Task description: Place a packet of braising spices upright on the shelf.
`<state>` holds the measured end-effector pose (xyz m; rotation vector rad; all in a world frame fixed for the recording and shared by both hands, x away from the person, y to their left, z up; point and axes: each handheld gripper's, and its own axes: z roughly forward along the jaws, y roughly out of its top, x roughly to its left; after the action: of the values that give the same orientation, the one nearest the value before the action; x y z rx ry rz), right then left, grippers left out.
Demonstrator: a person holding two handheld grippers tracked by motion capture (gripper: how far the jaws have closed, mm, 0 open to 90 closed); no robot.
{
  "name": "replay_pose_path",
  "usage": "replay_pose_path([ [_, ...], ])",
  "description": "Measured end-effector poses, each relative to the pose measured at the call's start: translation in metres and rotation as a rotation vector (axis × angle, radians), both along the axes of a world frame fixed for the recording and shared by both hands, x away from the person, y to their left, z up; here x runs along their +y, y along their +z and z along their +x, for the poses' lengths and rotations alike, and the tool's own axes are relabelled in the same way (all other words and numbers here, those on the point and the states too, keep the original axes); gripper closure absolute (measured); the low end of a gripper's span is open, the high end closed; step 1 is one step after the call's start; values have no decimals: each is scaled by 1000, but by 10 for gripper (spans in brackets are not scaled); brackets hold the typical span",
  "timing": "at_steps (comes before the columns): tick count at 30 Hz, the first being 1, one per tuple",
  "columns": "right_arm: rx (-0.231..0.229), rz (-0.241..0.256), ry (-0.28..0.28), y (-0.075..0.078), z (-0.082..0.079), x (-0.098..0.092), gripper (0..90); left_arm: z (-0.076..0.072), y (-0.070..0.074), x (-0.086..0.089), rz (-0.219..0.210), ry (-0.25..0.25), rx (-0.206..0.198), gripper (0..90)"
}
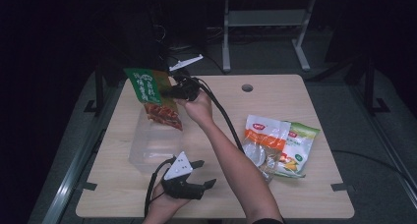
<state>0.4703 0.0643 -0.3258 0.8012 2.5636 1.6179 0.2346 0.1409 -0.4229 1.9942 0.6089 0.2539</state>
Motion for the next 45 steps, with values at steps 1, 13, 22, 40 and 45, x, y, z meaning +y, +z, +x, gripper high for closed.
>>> replay_pose_path([
  [1,0,0,0,0,0,0,896,0,0,0,0,0,0,286],
  [13,-13,-88,1,-23,3,-5,891,2,0,2,-6,9,2,287],
  [22,-34,-178,-19,-19,1,-8,710,2,0,1,5,5,5,287],
  [40,7,-172,-25,0,-17,-66,486,5,-1,2,8,22,8,287],
  [45,23,-161,-30,-1,-26,-81,464,5,-1,3,10,26,5,286],
])
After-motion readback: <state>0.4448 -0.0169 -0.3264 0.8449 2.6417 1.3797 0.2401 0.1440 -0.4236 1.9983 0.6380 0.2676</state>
